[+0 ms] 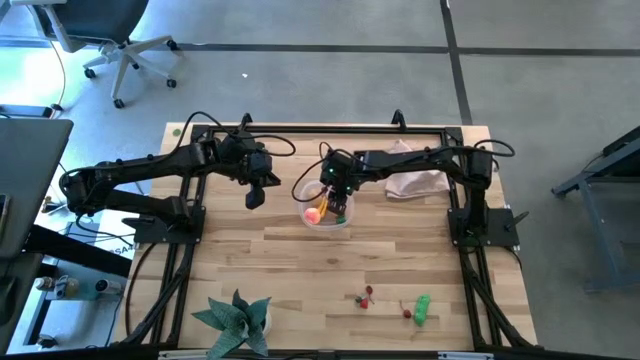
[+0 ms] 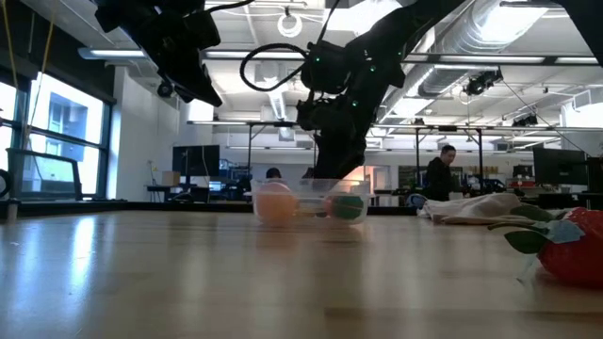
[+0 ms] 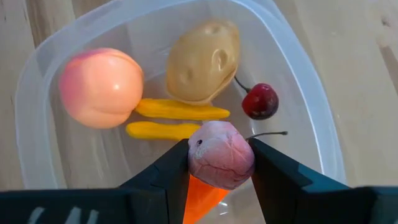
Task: Pick and placing Produce into tupperware
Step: Put the pink peach into the transparent bin, then put the red cherry into the transparent bin
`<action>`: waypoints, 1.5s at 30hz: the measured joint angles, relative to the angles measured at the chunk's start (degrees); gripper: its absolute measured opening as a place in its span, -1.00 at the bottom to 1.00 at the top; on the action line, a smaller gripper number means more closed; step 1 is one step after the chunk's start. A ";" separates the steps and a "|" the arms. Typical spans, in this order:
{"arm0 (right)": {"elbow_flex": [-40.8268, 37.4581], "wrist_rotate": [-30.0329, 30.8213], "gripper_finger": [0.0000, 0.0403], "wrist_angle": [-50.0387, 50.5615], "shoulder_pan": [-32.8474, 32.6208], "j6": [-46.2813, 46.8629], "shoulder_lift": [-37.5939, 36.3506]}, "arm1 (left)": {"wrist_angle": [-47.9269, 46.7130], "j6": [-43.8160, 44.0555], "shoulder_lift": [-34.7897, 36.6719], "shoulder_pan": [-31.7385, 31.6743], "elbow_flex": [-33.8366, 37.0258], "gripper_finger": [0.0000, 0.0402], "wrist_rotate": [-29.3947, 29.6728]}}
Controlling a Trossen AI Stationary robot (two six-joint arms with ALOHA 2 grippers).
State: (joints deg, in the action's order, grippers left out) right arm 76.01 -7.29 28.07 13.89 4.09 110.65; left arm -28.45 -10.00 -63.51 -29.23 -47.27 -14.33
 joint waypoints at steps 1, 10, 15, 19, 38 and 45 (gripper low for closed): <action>0.00 0.00 -0.29 -0.31 0.00 -0.02 0.00 | -0.01 0.00 0.00 0.02 0.00 -0.89 0.00; -0.04 -0.13 -0.29 0.62 -0.09 0.26 1.01 | 0.00 0.00 0.00 0.00 0.00 -0.89 0.01; 0.00 -0.13 -0.29 -0.74 -0.11 -0.14 1.03 | -0.02 0.00 0.00 0.00 0.00 -0.89 0.02; 0.00 -0.11 -0.29 -0.92 -0.09 -1.52 1.03 | -0.01 0.00 0.00 0.01 0.00 -0.89 0.43; 0.00 0.74 -0.07 -0.50 -0.11 -1.79 1.05 | 0.00 0.00 0.00 0.02 0.00 -0.89 0.44; 0.00 0.07 -0.06 -0.49 -0.11 -1.80 0.98 | 0.00 0.00 0.00 0.00 0.00 -0.89 0.44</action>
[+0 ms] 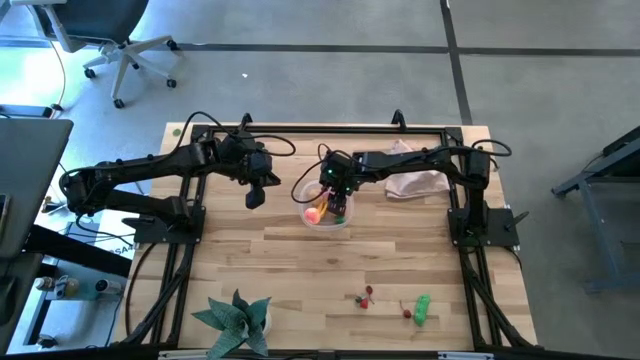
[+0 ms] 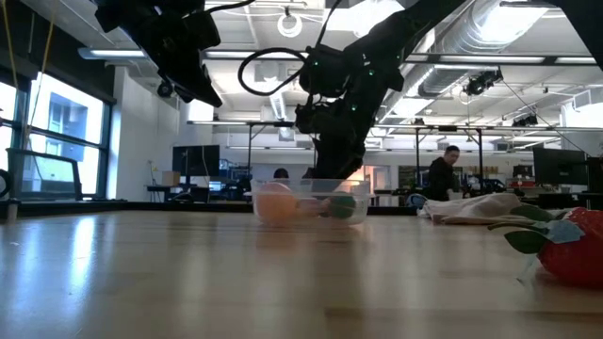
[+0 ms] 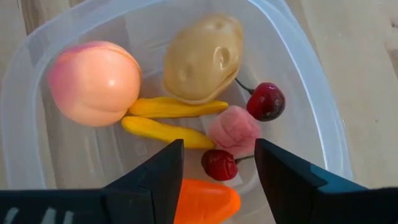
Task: Pick and placing Produce into tupperware
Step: Put the red cherry into the transparent bin
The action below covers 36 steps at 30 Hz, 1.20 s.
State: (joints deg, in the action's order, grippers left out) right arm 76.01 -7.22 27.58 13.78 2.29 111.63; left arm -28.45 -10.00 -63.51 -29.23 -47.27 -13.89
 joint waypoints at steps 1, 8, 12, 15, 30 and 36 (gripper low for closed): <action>0.00 -0.03 -0.06 0.14 -0.02 0.01 -0.15 | 0.00 0.00 0.00 0.02 0.00 -0.89 0.00; 0.00 -0.45 -0.06 3.49 0.00 -0.31 -5.75 | 0.00 0.00 0.00 0.00 0.00 -0.89 0.00; 0.00 -0.86 -0.06 7.76 -0.12 0.38 -12.53 | 0.00 0.00 0.00 0.02 0.00 -0.89 0.00; 0.00 -0.30 -0.06 11.65 -0.92 2.94 -17.97 | -0.01 0.00 0.00 0.00 0.00 -0.89 0.02; 0.07 18.40 -0.06 34.75 -21.38 31.91 -30.02 | -0.01 0.00 0.00 0.01 0.00 -0.89 0.01; 0.04 22.27 -0.06 38.19 -32.24 52.16 -28.44 | -0.02 0.00 0.00 0.02 0.00 -0.89 0.02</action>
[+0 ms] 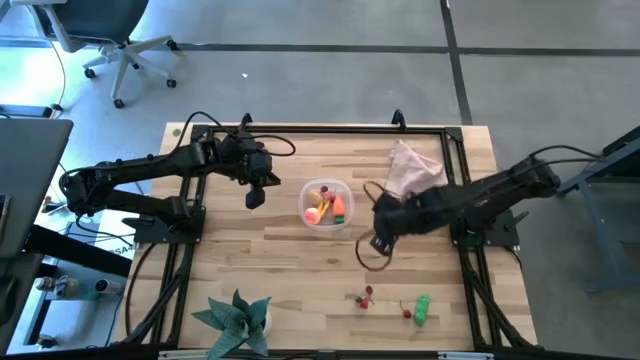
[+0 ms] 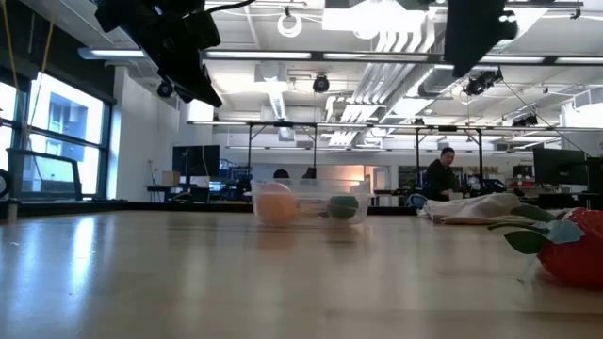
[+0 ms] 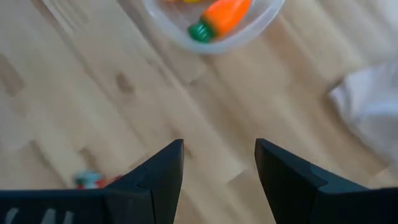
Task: Pick and placing Produce into tupperware
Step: Put the red cherry into the transparent bin
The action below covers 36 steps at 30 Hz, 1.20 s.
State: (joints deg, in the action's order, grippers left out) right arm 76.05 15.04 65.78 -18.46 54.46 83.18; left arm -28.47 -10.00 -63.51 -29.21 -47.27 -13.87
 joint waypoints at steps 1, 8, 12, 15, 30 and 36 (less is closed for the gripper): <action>0.00 0.42 -0.06 -0.22 -1.57 3.33 0.44 | 0.02 0.00 0.00 0.00 0.00 -0.89 0.00; 0.00 -1.99 -0.06 -0.52 -9.83 24.76 5.84 | 0.02 0.00 0.00 -0.01 0.00 -0.89 -0.01; 0.00 -9.88 -0.06 -1.24 -12.38 33.66 9.84 | 0.02 0.00 0.00 -0.02 0.00 -0.89 -0.01; -0.02 -12.72 -0.06 -3.38 -13.91 38.02 12.95 | 0.02 0.00 0.00 -0.01 0.00 -0.89 -0.01; -0.04 -12.53 -0.06 -20.19 -13.75 43.26 24.87 | 0.01 0.00 0.00 -0.01 0.00 -0.89 -0.01; -0.04 -13.81 -0.06 -20.01 -13.53 43.19 26.02 | 0.02 0.00 0.00 -0.02 0.00 -0.89 -0.02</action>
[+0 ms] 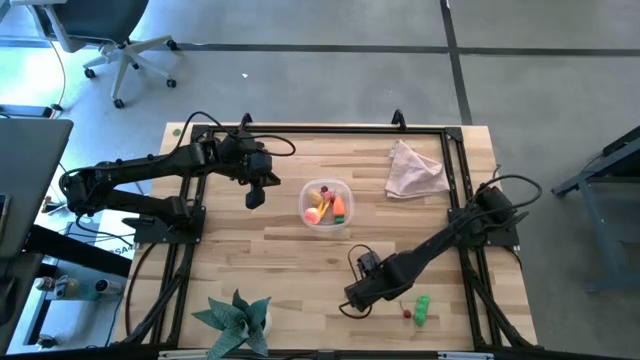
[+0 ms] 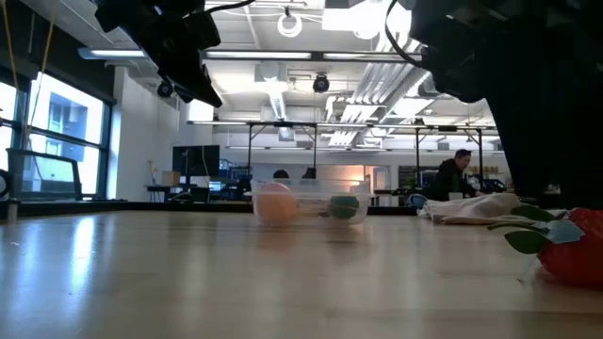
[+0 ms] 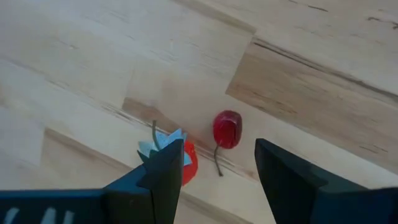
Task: Pick and placing Produce into tupperware
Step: Put the red cherry into the transparent bin
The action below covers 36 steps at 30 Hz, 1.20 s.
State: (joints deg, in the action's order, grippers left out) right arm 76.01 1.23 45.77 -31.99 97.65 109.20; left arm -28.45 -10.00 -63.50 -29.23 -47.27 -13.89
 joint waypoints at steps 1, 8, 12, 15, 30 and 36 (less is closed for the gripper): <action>0.00 -0.07 -0.06 0.39 0.00 0.02 0.00 | -0.02 0.00 0.00 0.02 0.00 -0.89 0.02; 0.00 0.48 -0.06 1.47 0.02 1.56 0.03 | 0.00 0.00 0.00 0.00 0.00 -0.89 0.02; 0.00 1.92 -0.06 1.62 -0.05 3.00 0.03 | -0.02 0.00 0.00 0.01 0.00 -0.89 0.02; 0.00 2.01 -0.06 1.74 -0.17 2.97 0.52 | 0.00 0.00 0.00 0.00 0.00 -0.89 0.02; 0.00 -0.11 -0.06 -0.81 -0.19 1.33 3.20 | 0.00 0.00 0.00 0.02 0.00 -0.89 0.00; 0.00 -0.36 -0.06 -1.37 0.19 1.03 4.67 | -0.02 0.00 0.00 0.00 0.00 -0.89 0.00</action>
State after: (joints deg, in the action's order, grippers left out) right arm 76.01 0.87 44.39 -31.80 98.67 113.87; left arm -28.47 -10.00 -63.51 -29.23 -47.27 -13.89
